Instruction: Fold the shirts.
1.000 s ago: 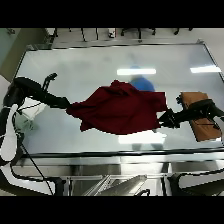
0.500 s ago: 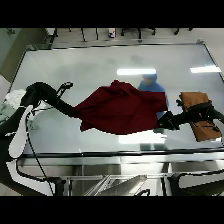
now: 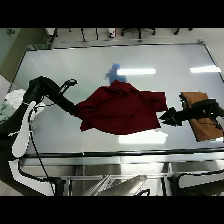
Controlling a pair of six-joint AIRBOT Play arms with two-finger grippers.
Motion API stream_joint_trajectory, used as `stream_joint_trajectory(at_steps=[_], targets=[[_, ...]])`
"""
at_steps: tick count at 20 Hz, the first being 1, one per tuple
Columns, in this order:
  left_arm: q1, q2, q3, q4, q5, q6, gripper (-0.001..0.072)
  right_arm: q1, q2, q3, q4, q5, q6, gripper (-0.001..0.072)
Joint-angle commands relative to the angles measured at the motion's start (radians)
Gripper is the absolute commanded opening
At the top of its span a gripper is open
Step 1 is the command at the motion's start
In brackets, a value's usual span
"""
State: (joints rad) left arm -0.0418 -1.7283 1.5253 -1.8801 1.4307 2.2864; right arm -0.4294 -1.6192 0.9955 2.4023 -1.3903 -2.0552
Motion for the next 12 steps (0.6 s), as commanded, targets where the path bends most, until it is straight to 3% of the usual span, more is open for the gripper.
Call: stream_joint_trajectory(at_steps=[1,5,12], targets=[[0.0,0.0,0.054,0.0,0.111,-0.034,0.0014,-0.031,0.0,0.039,-0.001,-0.052,-0.003,0.0426],[0.0,-0.001,0.056,-0.006,0.168,-0.068,0.0014,-0.047,-0.001,0.037,-0.127,0.029,-0.002,0.0426],[0.001,-0.001,0.056,-0.098,0.184,-0.089,0.0014,0.014,-0.08,0.036,-0.135,0.045,-0.003,0.0426]])
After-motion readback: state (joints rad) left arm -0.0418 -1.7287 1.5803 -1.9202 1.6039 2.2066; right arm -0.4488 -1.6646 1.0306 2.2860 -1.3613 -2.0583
